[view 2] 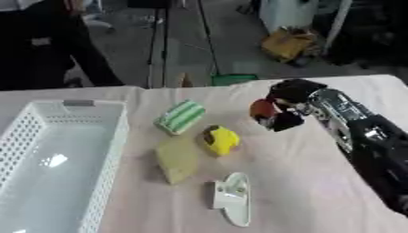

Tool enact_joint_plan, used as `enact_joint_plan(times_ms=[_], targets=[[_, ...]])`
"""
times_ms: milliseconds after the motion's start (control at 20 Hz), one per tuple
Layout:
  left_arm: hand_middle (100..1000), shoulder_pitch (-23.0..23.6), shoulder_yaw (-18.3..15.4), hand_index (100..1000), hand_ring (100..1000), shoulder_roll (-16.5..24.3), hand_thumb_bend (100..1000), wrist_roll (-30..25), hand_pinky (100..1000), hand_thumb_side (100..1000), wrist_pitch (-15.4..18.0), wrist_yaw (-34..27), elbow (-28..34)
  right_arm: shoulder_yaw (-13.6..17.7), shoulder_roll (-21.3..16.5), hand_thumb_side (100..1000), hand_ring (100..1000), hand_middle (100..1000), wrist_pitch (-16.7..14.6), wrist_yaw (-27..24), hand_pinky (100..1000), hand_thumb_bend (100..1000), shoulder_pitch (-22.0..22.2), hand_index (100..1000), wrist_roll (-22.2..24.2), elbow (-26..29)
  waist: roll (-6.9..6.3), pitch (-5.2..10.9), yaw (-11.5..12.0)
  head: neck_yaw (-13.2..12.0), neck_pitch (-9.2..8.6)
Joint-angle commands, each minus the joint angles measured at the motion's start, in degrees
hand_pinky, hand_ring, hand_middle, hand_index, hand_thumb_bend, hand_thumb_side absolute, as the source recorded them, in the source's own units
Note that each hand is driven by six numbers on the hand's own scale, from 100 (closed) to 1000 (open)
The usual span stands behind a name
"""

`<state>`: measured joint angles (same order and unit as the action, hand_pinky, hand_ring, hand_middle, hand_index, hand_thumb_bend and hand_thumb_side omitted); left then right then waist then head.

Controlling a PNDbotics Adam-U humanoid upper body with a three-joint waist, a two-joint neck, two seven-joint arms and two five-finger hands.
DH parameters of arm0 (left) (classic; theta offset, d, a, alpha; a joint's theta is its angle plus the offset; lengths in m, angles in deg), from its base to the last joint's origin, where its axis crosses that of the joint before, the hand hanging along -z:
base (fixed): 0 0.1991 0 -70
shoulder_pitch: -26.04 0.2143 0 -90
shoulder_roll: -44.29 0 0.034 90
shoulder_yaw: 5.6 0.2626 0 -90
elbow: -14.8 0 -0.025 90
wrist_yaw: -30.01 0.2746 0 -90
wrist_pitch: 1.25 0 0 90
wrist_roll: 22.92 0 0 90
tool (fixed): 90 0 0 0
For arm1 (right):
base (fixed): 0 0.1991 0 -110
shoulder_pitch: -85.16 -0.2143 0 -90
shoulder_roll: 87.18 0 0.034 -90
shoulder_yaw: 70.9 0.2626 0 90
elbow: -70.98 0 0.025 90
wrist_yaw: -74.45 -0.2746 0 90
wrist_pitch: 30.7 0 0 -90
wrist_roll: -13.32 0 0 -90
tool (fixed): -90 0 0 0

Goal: Pick up objects on the table and place them in the box.

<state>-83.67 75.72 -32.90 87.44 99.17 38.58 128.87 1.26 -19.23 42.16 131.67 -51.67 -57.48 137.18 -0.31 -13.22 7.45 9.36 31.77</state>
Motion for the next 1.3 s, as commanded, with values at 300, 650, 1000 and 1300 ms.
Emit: enact_joint_plan(times_ms=[300, 650, 1000, 1300], targets=[[893, -0.4, -0.4, 917, 966, 2.3, 100, -0.1, 1000, 1000, -0.3, -0.4, 0.5, -1.6, -3.9, 843, 654, 325, 0.1, -4.5, 806, 126, -3.8, 508, 2.9, 8.6, 0.83, 2.07, -0.1, -0.7, -0.05], [893, -0.5, -0.2, 916, 965, 2.6, 100, -0.4, 1000, 1000, -0.5, -0.6, 0.5, -3.4, -3.9, 851, 655, 321, 0.7, -8.6, 809, 116, -7.2, 503, 6.4, 14.1, 1.72, 2.77, 0.5, -0.5, 0.46], [893, -1.1, 0.2, 916, 965, 2.7, 100, -0.8, 1000, 1000, -0.5, -1.0, 0.5, -5.0, -1.4, 860, 653, 318, 0.5, -11.5, 810, 108, -12.5, 500, 9.6, 16.1, 2.49, 3.07, 1.7, 0.1, 1.29], [893, -2.1, 0.5, 916, 965, 2.4, 100, -1.1, 1000, 1000, -0.4, -1.4, 0.5, -6.0, 1.8, 865, 647, 314, 0.0, -12.6, 809, 100, -16.6, 495, 11.2, 16.1, 2.97, 2.86, 3.1, 1.1, 1.20]])
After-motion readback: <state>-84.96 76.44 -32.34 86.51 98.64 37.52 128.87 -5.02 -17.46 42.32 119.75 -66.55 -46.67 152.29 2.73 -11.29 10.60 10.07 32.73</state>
